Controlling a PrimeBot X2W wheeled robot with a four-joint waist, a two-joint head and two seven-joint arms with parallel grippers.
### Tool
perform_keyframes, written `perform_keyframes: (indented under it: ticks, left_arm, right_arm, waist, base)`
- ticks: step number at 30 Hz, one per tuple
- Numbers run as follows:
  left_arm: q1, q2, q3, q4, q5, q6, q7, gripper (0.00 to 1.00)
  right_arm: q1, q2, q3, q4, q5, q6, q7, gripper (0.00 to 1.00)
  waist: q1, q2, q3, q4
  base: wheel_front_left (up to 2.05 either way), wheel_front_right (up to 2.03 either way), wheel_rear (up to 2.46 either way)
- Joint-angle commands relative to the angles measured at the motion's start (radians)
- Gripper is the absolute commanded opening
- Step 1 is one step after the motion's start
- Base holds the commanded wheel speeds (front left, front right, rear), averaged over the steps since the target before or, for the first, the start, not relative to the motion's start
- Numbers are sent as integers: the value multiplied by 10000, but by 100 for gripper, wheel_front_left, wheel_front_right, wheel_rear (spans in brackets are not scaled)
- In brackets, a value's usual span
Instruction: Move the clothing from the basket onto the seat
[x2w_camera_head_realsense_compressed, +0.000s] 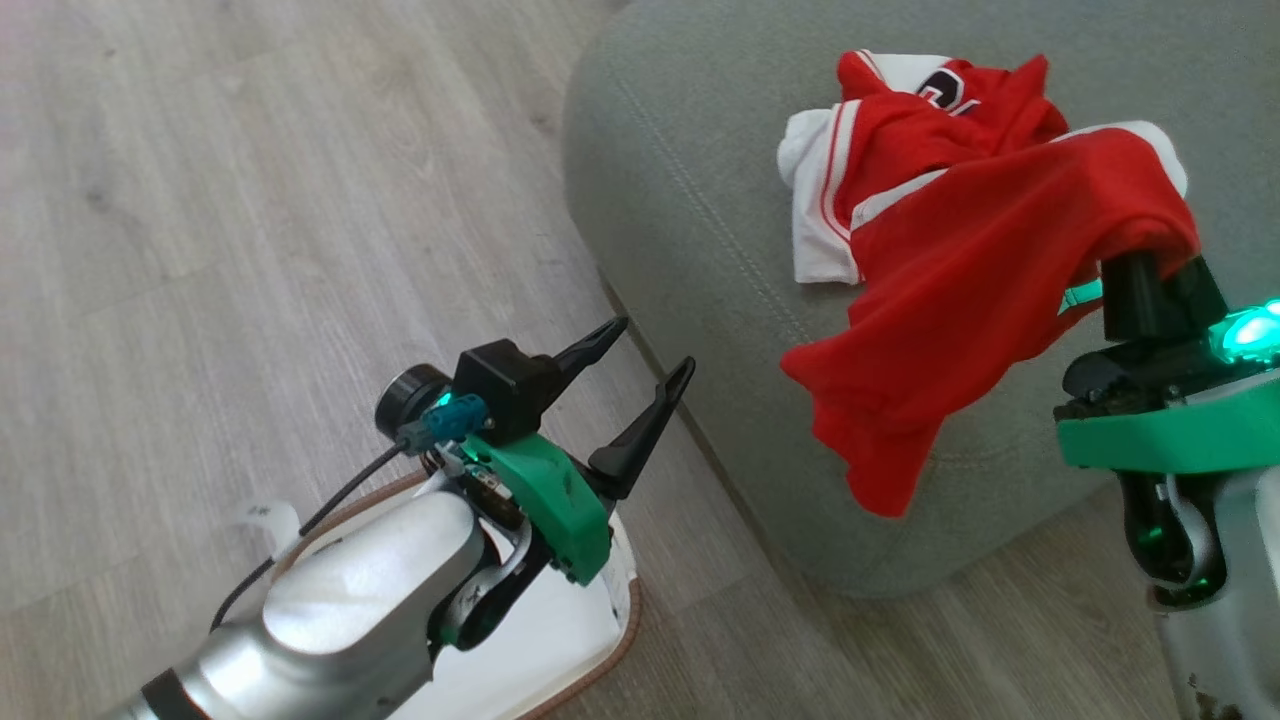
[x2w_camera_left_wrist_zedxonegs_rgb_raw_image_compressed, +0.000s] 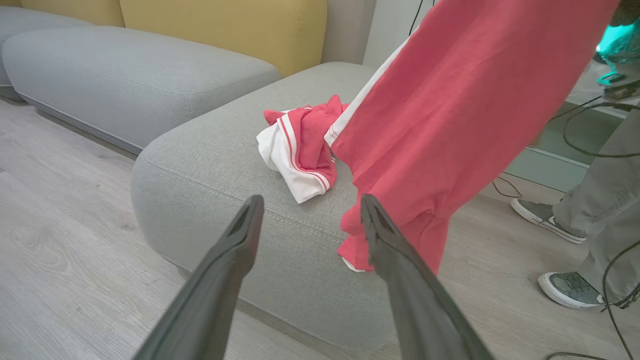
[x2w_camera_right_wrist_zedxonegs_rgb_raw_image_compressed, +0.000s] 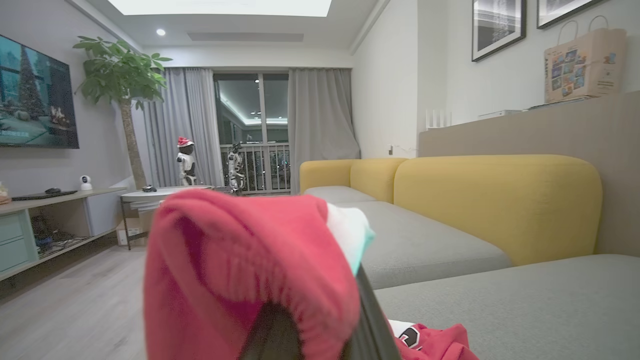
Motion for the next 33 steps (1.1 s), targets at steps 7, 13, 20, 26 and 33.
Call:
perform_keyframes:
  ticks: [7, 13, 20, 26, 33]
  left_arm:
    - [-584, 192, 428, -151, -30, 52, -124, 100]
    - [-632, 175, 411, -144, -46, 43, -118, 100]
    - [-892, 243, 390, -270, 10, 21, 45, 100]
    - [-1233, 352, 345, -435, 122, -4, 300, 100]
    - [-1728, 462, 267, -734, 303, -17, 702, 100]
  right_arm:
    - [-74, 104, 48, -678, -130, -2, 129, 0]
    - [-298, 51, -12, -853, -142, -2, 267, 0]
    - [-1451, -435, -331, -679, 105, -2, 627, 0]
    - [-3031, -1286, -586, 250, 487, -2, 743, 0]
    - [-4936, -2438, -895, 2059, 1095, -2, 538, 0]
  waist:
    - [0, 0, 104, -389]
    - [0, 0, 169, -476]
    - [0, 0, 616, -337]
    - [0, 0, 1225, -43]
    - [0, 0, 2172, 469]
  base:
    - [0, 0, 0]
    - [0, 0, 0]
    - [0, 0, 0]
    - [0, 0, 0]
    - [0, 0, 0]
